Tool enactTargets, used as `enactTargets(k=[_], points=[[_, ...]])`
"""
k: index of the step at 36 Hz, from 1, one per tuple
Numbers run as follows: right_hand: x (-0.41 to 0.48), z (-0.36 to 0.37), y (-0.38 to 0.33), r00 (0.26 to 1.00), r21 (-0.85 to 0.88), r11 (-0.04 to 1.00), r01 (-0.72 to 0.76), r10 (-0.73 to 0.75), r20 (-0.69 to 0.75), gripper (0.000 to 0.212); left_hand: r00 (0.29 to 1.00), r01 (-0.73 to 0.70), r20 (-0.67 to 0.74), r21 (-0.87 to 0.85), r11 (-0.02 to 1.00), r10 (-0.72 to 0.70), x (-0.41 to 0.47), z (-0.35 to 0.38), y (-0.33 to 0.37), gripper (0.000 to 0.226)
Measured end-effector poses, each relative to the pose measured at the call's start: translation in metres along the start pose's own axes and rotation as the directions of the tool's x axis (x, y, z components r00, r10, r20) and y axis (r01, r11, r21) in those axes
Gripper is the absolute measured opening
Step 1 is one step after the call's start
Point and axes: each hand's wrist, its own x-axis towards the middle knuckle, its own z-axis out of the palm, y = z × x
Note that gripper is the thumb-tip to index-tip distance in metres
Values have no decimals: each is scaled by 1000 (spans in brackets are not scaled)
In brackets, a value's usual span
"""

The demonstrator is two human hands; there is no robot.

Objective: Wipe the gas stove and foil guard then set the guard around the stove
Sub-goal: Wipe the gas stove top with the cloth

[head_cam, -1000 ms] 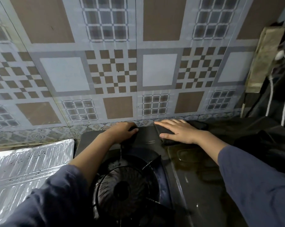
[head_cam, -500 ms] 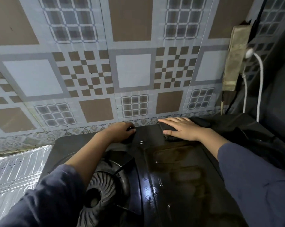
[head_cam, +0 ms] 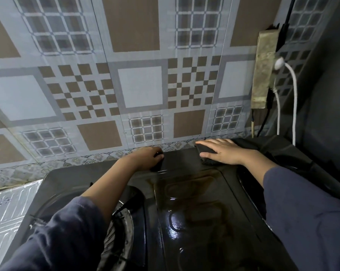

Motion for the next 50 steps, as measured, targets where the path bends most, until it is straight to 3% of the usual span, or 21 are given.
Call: enactTargets(k=[23,40,50], points=[[-7,-2,53,988,32,990,-136,138,-65,68,1000,14,28,-18,1000,-13,36,14,58,36],[0,7,45,873,140,884,-446,464,-153,69,998,-59,39,-2,998,59,28,17,45,48],[-3,4,32,851,179,848,-498,518,-88,65,996,-66,59,54,996,63,11,10,18,53]])
